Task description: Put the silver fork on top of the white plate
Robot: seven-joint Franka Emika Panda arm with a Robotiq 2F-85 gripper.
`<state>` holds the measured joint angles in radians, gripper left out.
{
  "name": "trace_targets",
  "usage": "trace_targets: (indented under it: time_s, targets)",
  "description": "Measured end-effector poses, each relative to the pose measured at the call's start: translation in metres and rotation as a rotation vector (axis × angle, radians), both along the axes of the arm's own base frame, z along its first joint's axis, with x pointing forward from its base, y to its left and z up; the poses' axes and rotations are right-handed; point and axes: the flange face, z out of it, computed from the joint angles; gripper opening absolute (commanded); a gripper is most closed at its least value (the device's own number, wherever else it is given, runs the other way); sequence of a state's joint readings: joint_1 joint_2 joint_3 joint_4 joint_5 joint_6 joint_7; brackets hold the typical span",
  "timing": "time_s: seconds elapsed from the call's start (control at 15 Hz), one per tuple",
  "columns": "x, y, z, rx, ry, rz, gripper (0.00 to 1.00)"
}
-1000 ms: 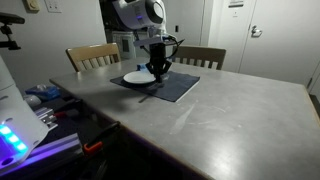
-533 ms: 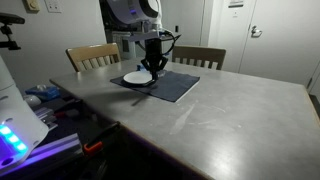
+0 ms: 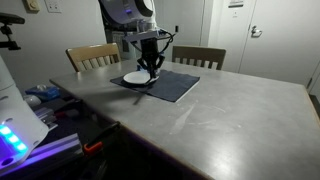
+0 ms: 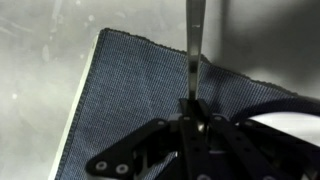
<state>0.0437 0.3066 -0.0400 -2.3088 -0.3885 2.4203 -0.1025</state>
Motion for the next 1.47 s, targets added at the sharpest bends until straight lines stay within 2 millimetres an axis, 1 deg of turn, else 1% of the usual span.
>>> trace_targets:
  time_s: [0.67,0.73,0.8,1.2,1.27,1.47]
  targets:
    - [0.000,0.035,0.001,0.017,0.005,0.104,0.03]
    - [0.000,0.036,0.001,0.016,0.005,0.108,0.03]
    - [0.000,0.037,0.001,0.016,0.004,0.110,0.10]
    - [0.000,0.037,0.001,0.016,0.004,0.109,0.10]
    - [0.000,0.037,0.001,0.016,0.004,0.109,0.03]
    - [0.000,0.038,0.000,0.016,0.006,0.109,0.03]
